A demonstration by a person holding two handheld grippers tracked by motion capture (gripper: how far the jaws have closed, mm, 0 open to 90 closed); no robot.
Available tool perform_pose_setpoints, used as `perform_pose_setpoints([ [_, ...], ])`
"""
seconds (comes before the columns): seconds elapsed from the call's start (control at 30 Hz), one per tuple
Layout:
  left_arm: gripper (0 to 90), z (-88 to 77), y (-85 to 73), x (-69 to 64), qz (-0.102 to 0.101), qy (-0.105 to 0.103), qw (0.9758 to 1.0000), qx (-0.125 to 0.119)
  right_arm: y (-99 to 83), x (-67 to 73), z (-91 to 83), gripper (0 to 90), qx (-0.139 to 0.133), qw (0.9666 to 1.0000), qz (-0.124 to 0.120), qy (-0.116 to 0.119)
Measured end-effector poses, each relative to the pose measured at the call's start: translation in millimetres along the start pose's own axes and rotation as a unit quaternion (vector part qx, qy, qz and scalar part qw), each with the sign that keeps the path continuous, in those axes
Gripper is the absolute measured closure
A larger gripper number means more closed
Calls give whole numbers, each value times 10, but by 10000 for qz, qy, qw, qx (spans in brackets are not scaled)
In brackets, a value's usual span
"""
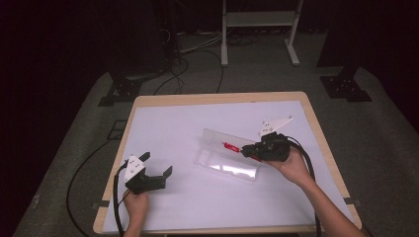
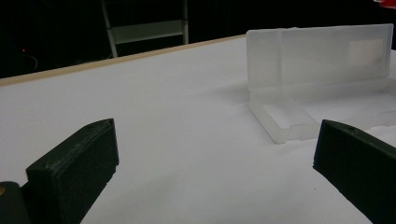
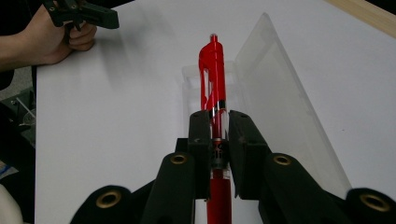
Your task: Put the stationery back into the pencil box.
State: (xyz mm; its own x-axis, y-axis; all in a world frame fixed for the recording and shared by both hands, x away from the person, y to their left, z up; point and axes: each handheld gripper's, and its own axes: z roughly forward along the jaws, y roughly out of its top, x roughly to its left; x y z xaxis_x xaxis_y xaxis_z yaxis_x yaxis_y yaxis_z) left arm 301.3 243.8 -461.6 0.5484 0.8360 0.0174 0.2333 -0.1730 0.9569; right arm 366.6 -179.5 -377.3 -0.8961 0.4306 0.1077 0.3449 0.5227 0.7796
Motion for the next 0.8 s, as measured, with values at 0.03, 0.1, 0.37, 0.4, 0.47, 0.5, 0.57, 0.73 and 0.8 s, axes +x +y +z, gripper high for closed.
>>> perform_pose_setpoints([
  [0.03, 0, 0, 0, 0, -1, 2, 10000, 1, 6, -3, 13, 788, -8, 10000, -3, 6],
  [0.1, 0, 0, 0, -1, 2, -1, 10000, 0, 19, -10, 40, 788, -5, 10000, 0, 18],
  [0.37, 0, -1, 0, 2, 13, -3, 10000, 4, 81, -41, 142, 788, 30, 10000, -13, 52],
  [0.4, 0, -1, 0, 2, 15, -2, 10000, 5, 88, -45, 155, 788, 47, 10000, -33, 55],
  [0.47, 0, 1, -1, 2, 12, -6, 10000, -10, 99, -49, 186, 788, 66, 10000, -41, 55],
  [0.5, 0, 1, -1, 2, 12, -6, 10000, -12, 104, -50, 199, 788, 83, 9999, -30, 53],
  [0.57, 0, 0, -1, 2, 14, -9, 10000, -11, 112, -64, 222, 788, 88, 9999, -48, 48],
  [0.73, 0, 1, -1, 2, 13, -8, 10000, -12, 123, -89, 267, 788, 121, 9999, -18, 61],
  [0.8, 0, 1, -1, 2, 12, -7, 10000, -12, 122, -102, 293, 788, 148, 9999, -28, 58],
])
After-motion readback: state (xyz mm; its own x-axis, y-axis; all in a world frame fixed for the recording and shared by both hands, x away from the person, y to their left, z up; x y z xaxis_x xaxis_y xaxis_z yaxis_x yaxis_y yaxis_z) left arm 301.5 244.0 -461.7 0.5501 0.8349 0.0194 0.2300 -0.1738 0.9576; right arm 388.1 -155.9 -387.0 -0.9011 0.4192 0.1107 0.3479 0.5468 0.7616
